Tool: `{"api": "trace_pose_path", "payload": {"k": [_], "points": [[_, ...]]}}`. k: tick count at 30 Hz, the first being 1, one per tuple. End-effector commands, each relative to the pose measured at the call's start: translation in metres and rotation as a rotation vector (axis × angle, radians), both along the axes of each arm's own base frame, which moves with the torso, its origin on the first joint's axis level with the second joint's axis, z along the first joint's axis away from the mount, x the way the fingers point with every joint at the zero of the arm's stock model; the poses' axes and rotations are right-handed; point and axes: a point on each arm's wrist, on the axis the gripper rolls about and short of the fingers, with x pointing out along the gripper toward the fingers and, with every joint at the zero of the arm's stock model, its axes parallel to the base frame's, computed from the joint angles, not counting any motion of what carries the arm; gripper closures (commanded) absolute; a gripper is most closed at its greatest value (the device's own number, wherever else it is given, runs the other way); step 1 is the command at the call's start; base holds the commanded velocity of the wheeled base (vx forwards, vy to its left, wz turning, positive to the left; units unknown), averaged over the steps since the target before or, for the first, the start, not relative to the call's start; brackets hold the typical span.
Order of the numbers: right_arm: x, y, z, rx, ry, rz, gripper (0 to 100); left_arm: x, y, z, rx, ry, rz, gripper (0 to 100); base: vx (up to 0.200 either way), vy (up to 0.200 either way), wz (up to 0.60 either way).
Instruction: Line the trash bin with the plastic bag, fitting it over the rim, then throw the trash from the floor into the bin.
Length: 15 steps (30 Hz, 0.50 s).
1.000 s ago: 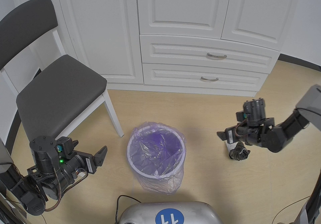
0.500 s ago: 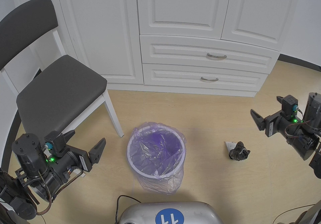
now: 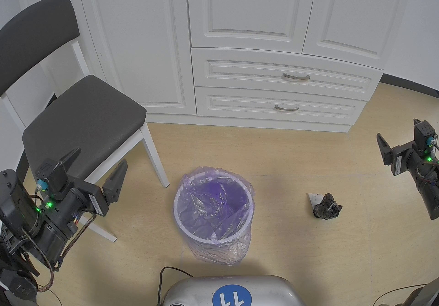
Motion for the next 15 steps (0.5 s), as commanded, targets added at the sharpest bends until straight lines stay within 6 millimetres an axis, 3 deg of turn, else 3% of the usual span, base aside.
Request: {"api": "trace_pose_path", "payload": {"k": [1, 9, 14, 15], "points": [[-0.011, -0.004, 0.003, -0.021, -0.017, -0.06, 0, -0.011, 0.007, 0.015, 0.002, -0.081, 0.012, 0, 0.0, 0.0, 0.0], [-0.01, -0.013, 0.017, 0.01, -0.073, -0.132, 0, -0.014, 0.011, 0.029, 0.032, -0.145, 0.103, 0, 0.0, 0.0, 0.0], [-0.031, -0.023, 0.029, 0.018, -0.14, -0.155, 0, -0.013, 0.012, 0.038, 0.009, -0.175, 0.139, 0, 0.0, 0.0, 0.0], [-0.043, -0.026, 0.033, -0.002, -0.158, -0.153, 0, -0.013, 0.019, 0.043, 0.004, -0.195, 0.174, 0, 0.0, 0.0, 0.0]]}}
